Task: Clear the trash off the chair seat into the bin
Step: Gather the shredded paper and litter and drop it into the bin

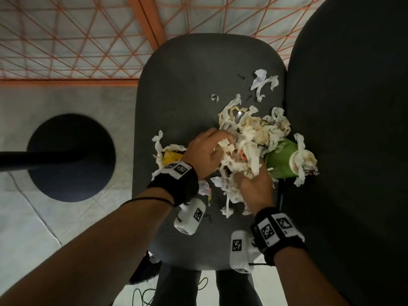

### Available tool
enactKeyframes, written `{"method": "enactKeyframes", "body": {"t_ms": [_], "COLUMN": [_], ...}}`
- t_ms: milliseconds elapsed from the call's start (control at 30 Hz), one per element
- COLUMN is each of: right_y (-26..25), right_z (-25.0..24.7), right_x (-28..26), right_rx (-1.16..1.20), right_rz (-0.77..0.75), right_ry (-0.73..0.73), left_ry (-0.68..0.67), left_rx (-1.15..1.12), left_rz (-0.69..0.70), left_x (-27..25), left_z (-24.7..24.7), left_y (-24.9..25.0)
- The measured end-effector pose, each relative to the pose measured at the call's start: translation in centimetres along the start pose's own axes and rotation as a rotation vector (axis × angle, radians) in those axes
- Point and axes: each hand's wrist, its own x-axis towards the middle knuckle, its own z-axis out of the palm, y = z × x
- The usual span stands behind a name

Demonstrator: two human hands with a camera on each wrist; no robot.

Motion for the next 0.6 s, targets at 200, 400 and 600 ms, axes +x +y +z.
{"method": "enactKeyframes", "body": {"t_ms": [200, 400, 600], "right_y": [-3.0, -2.9, -0.7], "right_z": [0.4, 2.8, 3.5], "right_x": [0.4, 0.8, 0.6], "right_rx": [-0.01, -0.248, -0.486], "right_rz": [-0.03, -0.05, -0.081], "right_ry": [0.007, -0.075, -0.16], "left_ry": [0.269, 0.052, -0.022], "left_rx": [0.007, 0.434, 0.436], "left_rz": [-0.182, -0.598, -0.683], "left_x": [-3.4, -7.0, -6.3], "left_z": [-3.5, -2.3, -1.1], "left_y": [0.7, -3.5, -5.4]}}
